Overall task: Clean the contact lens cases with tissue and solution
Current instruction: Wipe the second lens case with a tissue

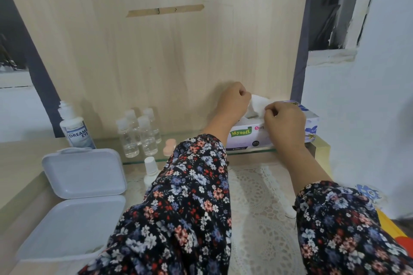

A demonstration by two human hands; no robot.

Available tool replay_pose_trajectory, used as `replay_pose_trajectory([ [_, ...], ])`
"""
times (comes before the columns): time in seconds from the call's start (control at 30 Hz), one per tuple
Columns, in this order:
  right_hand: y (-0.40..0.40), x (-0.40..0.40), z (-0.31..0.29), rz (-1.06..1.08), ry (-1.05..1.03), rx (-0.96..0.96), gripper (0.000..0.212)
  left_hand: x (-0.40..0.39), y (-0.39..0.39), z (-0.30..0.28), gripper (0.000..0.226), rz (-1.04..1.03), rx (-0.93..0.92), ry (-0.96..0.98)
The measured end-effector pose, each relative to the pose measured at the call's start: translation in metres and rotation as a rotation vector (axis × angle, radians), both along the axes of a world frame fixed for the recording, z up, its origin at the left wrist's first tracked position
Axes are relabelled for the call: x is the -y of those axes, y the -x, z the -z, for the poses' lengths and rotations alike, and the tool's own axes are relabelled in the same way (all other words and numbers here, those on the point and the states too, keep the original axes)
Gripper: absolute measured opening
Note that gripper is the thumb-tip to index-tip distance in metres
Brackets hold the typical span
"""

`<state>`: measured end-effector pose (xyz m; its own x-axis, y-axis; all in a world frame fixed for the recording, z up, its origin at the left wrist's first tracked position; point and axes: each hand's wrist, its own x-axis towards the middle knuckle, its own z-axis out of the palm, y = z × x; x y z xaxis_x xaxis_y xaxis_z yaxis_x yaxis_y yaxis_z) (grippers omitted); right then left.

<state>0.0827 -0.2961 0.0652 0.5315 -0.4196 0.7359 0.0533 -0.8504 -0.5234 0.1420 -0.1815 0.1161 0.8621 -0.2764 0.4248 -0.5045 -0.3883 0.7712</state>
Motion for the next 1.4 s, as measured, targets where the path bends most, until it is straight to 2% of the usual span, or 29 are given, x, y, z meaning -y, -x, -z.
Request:
replay_pose_trajectory([
  [0.13,0.003,-0.002,-0.001,0.013,0.022,0.013,0.027,-0.004,0.006,-0.003,0.012,0.002,0.009,0.229],
  [0.23,0.004,-0.002,-0.001,0.023,0.039,0.0,0.027,-0.005,0.015,-0.006,0.007,0.003,0.102,0.364],
  [0.43,0.005,0.0,-0.002,-0.029,0.038,0.003,0.026,-0.027,0.04,0.005,0.036,0.091,0.153,0.326],
  [0.53,0.014,-0.002,-0.003,-0.08,0.041,0.073,0.026,-0.048,0.059,0.011,0.032,0.079,0.071,0.397],
  [0.63,0.028,-0.017,-0.004,-0.127,0.043,0.241,0.025,-0.077,0.089,0.022,0.02,0.09,-0.003,0.48],
  [0.67,0.034,-0.025,-0.003,-0.147,0.047,0.282,0.024,-0.087,0.098,0.029,0.025,0.077,-0.018,0.476],
  [0.73,0.048,-0.043,0.005,-0.213,0.039,0.311,0.021,-0.108,0.116,0.049,0.039,0.013,0.022,0.405],
  [0.8,0.062,-0.062,0.02,-0.296,-0.005,0.27,0.019,-0.125,0.128,0.07,0.022,-0.057,0.05,0.308],
  [0.83,0.069,-0.07,0.03,-0.335,-0.026,0.231,0.019,-0.131,0.133,0.079,0.019,-0.085,0.046,0.27],
  [0.97,0.092,-0.097,0.07,-0.485,-0.105,0.006,0.016,-0.161,0.146,0.115,0.034,-0.178,0.073,0.127],
  [1.0,0.098,-0.101,0.078,-0.524,-0.138,-0.077,0.012,-0.167,0.147,0.124,0.033,-0.221,0.145,0.077],
  [1.1,0.108,-0.108,0.094,-0.632,-0.189,-0.403,0.006,-0.181,0.143,0.144,0.033,-0.291,0.511,-0.163],
  [1.2,0.106,-0.111,0.104,-0.628,0.015,-0.678,0.033,-0.183,0.142,0.151,0.033,-0.197,0.668,-0.356],
  [1.27,0.104,-0.113,0.105,-0.622,0.043,-0.696,0.037,-0.183,0.144,0.153,0.029,-0.107,0.634,-0.425],
  [1.4,0.105,-0.113,0.102,-0.63,-0.008,-0.674,0.03,-0.187,0.149,0.155,0.029,-0.053,0.403,-0.482],
])
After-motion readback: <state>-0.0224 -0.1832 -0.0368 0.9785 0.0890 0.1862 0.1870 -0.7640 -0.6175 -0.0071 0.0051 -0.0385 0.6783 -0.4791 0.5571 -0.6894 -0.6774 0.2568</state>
